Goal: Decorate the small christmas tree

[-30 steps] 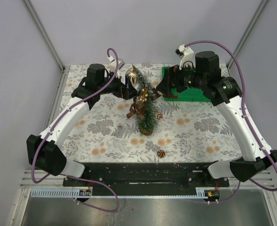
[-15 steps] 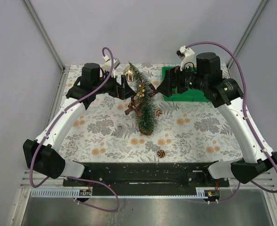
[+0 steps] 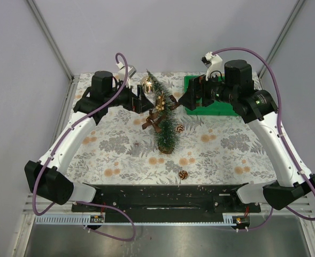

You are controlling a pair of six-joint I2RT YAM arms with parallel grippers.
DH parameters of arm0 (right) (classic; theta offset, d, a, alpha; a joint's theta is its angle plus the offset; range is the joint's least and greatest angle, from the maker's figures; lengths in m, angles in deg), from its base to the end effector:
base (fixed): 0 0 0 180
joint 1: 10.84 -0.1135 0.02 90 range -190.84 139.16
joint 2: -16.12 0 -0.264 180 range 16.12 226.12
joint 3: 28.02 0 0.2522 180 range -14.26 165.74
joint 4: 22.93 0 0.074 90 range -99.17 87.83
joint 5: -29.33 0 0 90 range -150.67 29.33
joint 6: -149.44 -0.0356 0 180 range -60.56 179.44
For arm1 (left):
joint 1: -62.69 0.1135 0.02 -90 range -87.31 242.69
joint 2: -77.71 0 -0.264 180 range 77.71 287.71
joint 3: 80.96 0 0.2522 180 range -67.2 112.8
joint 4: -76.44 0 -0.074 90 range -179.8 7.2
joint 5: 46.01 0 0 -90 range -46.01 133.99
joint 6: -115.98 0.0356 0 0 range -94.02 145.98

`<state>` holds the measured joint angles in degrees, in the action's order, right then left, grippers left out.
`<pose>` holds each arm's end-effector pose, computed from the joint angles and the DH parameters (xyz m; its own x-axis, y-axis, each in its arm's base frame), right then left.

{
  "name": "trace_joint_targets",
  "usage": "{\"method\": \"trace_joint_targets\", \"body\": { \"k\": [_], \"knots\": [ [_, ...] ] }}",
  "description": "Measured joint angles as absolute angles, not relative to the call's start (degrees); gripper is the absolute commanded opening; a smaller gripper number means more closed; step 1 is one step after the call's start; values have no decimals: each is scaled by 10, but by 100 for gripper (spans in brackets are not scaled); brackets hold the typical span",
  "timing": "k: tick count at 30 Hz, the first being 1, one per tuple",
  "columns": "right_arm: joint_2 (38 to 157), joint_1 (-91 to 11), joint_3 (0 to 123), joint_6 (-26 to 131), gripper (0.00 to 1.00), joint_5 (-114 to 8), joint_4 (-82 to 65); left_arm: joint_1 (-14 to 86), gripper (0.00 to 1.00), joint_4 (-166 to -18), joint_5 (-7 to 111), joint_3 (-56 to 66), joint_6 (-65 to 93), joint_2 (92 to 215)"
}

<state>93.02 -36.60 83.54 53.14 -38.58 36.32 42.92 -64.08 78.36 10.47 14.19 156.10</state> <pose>0.2328 0.1272 0.4695 -0.4505 -0.1045 -0.8866 -0.6653 0.7016 0.2553 0.2804 -0.1221 0.3830 -0.5644 0.0237 -0.8252 0.6533 0.6238 -0.4290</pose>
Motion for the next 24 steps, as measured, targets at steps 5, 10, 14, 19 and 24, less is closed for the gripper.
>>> {"method": "trace_joint_targets", "body": {
  "k": [5,10,14,19,24],
  "knots": [
    [930,-366,835,531,99,-386,361,434,99,-636,784,106,143,1561],
    [930,-366,835,531,100,-386,361,444,99,-628,784,118,146,1561],
    [928,-366,831,531,99,-386,361,449,99,-625,784,128,150,1561],
    [921,-366,825,531,99,-386,360,454,99,-619,784,137,155,1560],
    [907,-366,810,529,99,-397,356,456,99,-579,779,165,181,1549]
  ]
}}
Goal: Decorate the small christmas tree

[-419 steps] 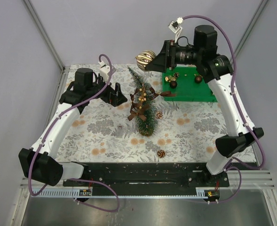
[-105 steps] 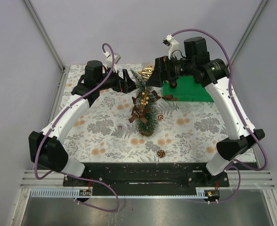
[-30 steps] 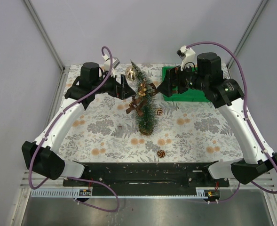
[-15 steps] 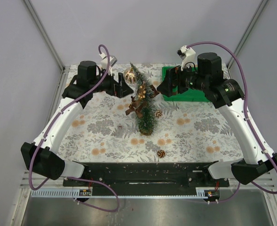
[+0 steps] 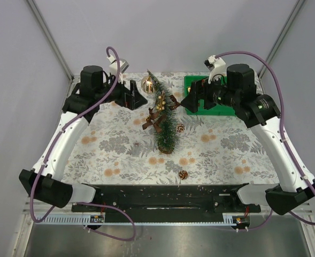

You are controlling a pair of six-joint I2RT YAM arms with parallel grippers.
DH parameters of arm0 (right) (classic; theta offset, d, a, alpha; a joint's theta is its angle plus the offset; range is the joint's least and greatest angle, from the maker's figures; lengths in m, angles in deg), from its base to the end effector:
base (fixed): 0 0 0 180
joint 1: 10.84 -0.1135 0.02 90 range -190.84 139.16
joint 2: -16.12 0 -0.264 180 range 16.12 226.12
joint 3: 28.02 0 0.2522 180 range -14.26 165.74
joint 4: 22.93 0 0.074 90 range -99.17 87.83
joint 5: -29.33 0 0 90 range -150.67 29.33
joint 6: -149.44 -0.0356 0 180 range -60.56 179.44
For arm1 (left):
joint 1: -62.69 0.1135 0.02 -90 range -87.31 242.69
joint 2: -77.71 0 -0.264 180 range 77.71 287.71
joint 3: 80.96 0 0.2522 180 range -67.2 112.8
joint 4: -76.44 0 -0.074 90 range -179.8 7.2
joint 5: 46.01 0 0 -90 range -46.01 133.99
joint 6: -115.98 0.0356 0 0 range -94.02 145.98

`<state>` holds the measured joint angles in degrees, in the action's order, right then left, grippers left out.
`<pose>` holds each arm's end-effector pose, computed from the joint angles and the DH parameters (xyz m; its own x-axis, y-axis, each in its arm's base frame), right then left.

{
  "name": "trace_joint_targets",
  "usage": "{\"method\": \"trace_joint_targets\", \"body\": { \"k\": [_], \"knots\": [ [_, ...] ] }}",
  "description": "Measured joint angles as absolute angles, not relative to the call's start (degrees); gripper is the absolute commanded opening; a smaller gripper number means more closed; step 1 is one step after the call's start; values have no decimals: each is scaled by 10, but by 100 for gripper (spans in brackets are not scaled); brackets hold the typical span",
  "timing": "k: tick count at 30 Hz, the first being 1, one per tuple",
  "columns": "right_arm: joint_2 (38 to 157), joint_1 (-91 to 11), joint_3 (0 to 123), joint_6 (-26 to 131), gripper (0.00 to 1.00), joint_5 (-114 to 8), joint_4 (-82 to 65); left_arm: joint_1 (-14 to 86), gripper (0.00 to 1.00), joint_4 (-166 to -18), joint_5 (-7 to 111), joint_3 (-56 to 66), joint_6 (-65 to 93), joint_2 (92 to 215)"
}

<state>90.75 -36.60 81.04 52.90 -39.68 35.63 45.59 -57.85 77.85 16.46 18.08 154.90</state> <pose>0.2249 0.1227 0.4668 -0.4455 -0.0969 -0.8900 -0.6537 0.7145 0.2494 0.2729 -0.1047 0.4136 -0.5069 0.0365 -0.8612 0.6615 0.6571 -0.3615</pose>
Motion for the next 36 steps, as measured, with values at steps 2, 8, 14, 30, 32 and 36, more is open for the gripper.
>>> {"method": "trace_joint_targets", "body": {
  "k": [2,8,14,30,32,36],
  "knots": [
    [897,-366,797,523,100,-413,352,457,99,-560,770,172,198,1536],
    [851,-365,763,506,99,-480,342,478,99,-477,751,183,271,1487],
    [805,-358,730,474,100,-558,334,504,99,-386,731,184,346,1438],
    [704,-343,595,379,99,-629,373,507,99,-355,589,124,341,1316],
    [686,-343,594,379,99,-631,375,507,99,-355,580,117,336,1311],
    [660,-343,589,376,100,-631,376,507,99,-355,568,103,329,1303]
  ]
}}
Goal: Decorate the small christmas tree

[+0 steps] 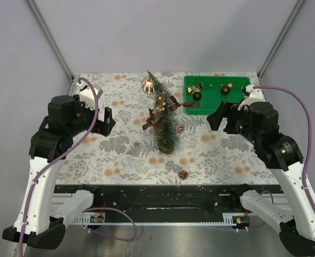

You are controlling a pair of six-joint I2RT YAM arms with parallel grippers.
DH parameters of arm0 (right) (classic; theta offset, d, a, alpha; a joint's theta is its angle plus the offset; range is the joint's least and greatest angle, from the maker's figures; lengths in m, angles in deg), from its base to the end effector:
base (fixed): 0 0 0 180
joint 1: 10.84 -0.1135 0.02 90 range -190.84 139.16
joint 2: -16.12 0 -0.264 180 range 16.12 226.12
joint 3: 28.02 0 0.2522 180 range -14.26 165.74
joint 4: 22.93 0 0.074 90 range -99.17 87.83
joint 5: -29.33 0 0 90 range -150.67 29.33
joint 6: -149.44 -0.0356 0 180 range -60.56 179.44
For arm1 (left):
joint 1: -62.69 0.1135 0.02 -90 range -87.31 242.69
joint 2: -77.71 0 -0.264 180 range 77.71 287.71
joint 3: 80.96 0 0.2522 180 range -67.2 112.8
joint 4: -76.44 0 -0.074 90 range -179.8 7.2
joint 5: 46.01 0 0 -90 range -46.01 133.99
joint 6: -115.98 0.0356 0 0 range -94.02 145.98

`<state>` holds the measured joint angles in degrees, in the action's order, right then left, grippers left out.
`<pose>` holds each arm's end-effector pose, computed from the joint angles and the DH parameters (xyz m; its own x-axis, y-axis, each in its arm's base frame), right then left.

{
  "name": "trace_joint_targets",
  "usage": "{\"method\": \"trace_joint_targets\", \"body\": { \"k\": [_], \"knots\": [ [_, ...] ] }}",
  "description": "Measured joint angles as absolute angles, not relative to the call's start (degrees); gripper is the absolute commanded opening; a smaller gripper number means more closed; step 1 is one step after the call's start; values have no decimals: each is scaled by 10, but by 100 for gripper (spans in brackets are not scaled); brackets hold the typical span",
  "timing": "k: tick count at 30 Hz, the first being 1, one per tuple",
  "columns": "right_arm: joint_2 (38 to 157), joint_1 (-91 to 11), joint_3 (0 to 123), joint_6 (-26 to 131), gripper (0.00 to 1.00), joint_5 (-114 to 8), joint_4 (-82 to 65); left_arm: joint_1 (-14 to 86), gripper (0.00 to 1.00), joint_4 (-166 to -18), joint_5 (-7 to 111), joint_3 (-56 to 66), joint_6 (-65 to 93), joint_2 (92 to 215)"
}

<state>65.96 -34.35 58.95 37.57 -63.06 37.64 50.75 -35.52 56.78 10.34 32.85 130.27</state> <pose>0.1394 0.0590 0.4239 -0.4739 0.1997 -0.8576 -0.2014 0.9235 0.3264 0.1461 -0.0390 0.4277 -0.4286 0.2099 -0.8788 0.4451 0.8955 -0.0032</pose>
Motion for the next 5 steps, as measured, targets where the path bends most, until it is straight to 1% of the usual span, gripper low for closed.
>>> {"method": "trace_joint_targets", "body": {
  "k": [5],
  "knots": [
    [639,-343,566,375,99,-625,378,507,99,-358,556,99,319,1301]
  ]
}}
